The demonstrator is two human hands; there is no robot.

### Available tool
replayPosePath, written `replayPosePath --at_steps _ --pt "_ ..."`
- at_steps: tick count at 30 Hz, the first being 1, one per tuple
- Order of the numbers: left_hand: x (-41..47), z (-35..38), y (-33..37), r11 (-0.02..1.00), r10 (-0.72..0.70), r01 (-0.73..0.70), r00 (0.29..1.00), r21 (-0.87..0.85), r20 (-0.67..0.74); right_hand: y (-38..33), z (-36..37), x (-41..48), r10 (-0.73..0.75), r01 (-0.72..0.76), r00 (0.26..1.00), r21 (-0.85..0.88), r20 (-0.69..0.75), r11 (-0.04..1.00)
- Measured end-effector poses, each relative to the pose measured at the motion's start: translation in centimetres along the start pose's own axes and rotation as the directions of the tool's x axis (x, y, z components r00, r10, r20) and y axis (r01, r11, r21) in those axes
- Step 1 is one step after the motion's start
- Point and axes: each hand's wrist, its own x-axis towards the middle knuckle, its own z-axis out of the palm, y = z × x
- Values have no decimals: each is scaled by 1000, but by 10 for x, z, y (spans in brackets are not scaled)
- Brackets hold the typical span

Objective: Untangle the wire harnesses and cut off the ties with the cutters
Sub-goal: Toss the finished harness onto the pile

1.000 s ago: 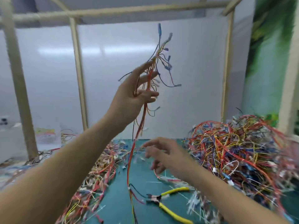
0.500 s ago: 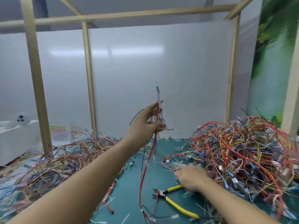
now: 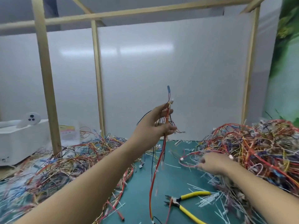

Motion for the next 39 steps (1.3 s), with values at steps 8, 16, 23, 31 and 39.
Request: replayPosePath --at_steps 8,16,23,31,39 --pt "-3 23 17 990 125 -122 991 69 -41 -89 -49 -116 -434 217 878 976 -204 -20" --pt "21 18 52 899 209 -147 972 412 -110 -76 -103 -161 -222 274 908 903 -356 -330" --pt "29 33 32 973 -105 69 982 222 155 -53 -152 -155 252 530 809 845 -531 75" --pt "9 32 -8 887 -201 265 959 -378 201 90 -228 -108 721 431 519 869 -459 243" --pt "-41 -53 -92 637 -258 175 966 751 -7 105 -202 -118 522 -465 793 240 -314 852"
